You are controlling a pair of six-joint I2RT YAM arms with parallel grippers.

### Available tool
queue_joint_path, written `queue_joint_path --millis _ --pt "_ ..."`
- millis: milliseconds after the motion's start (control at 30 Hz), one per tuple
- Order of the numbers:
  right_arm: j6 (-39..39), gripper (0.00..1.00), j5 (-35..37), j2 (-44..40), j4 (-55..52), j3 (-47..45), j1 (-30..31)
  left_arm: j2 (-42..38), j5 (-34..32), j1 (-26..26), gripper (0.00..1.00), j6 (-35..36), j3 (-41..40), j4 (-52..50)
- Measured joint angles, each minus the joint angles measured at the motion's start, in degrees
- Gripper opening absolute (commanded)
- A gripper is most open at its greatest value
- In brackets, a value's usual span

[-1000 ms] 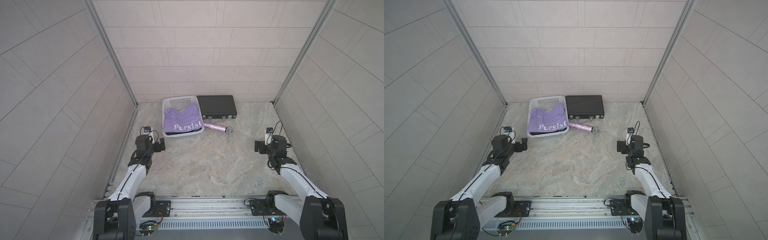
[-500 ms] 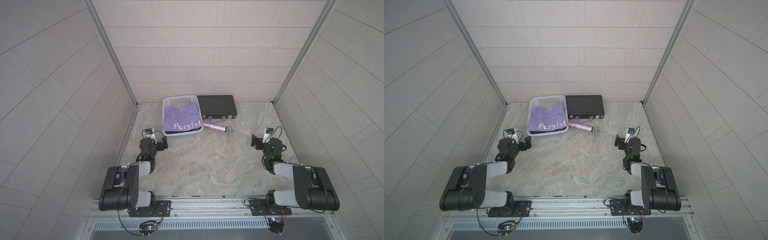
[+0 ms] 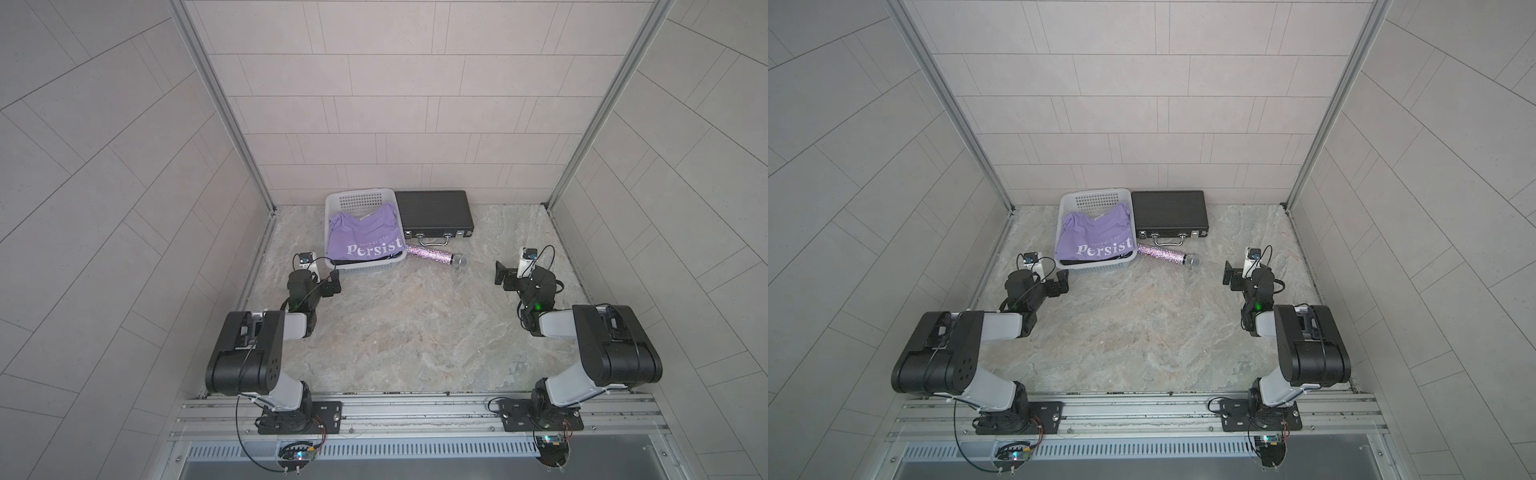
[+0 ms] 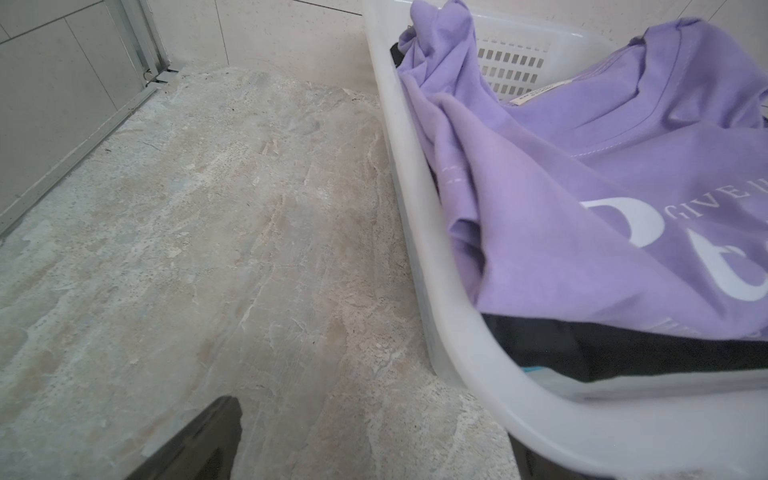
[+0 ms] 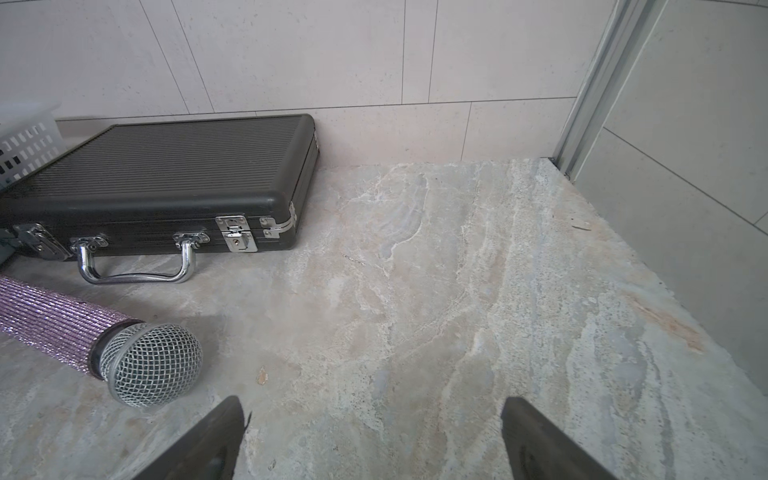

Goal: Put the folded t-shirts into the basket
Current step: Reset both arms

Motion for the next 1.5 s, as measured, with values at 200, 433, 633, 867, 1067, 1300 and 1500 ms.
queue_joint_path --millis 200,433,633,867,1067,1300,1500 --pt "-0.2 1.00 0.0 0.0 -1.1 0.0 0.0 0.0 0.0 -0.5 1.00 0.8 0.6 -1.0" --pt "-0.3 1.00 0.0 0.0 -1.3 0.0 0.0 0.0 -0.3 -0.7 1.00 1.0 0.6 -1.0" --pt "-0.3 1.00 0.0 0.0 -1.3 0.0 0.0 0.0 -0.3 -0.7 1.00 1.0 0.7 -1.1" --pt "-0.3 1.00 0.0 0.0 -1.3 0.0 0.0 0.0 -0.3 -0.7 1.00 1.0 0.7 -1.1" --pt "-0.3 1.00 0.0 0.0 -1.3 0.0 0.0 0.0 -0.3 -0.7 1.00 1.0 0.7 -1.1" --pt "-0.3 1.00 0.0 0.0 -1.3 0.0 0.0 0.0 -0.4 -0.8 1.00 1.0 0.7 -1.1" --pt "-0.3 1.00 0.0 0.0 -1.3 0.0 0.0 0.0 -0.5 -0.8 1.00 1.0 0.7 -1.1"
